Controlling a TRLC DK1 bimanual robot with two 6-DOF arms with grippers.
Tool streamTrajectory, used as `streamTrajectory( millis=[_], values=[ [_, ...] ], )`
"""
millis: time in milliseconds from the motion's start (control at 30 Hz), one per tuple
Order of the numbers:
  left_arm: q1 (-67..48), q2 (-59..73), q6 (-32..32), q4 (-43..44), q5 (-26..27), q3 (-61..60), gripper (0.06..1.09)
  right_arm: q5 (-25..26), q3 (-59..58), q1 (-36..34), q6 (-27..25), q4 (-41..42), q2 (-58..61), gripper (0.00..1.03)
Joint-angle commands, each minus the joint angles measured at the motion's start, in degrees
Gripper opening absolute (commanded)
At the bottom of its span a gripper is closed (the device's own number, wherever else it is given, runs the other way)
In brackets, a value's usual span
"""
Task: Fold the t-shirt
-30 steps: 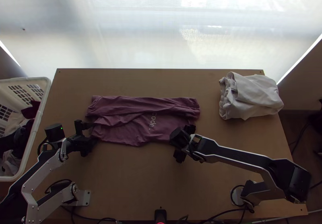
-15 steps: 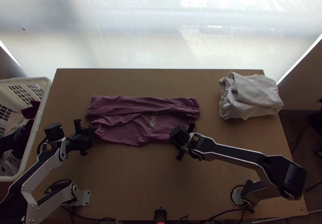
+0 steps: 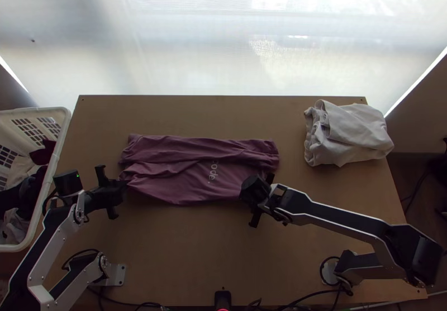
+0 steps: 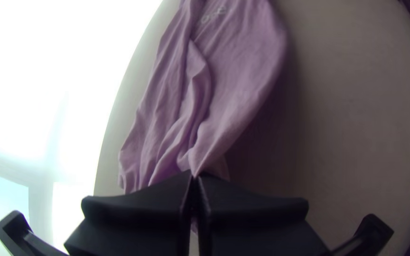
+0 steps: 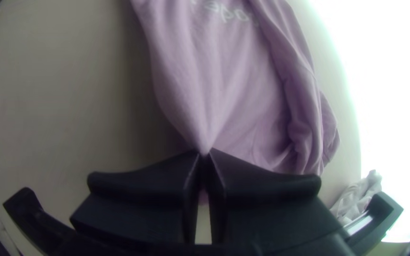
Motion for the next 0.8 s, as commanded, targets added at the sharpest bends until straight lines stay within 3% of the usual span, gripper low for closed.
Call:
streamTrajectory(
  millis=[0,333,500,767],
  values=[
    [2.31,-7.44,-0.97,-14.8,0.17,4.12,0.09,-5.81,-1.56,-0.6,0.95,-7.38,-6.76,0.02],
    [1.52,-17.9,-0.97,-32.37,0.08,7.63,0.09,-16.0,-2.79,-1.13,2.01,-14.76,-11.95,0.03],
    [0.82,-13.15,-1.41,-23.5,-0.27,7.28,0.09,-16.09,2.4,-8.6,-1.07,-15.03,-9.22,0.03],
    [-2.96,3.55,-7.74,-8.91,-5.72,12.82,0.09,-18.11,14.53,-17.47,-7.48,-16.61,0.09,0.03]
  ],
)
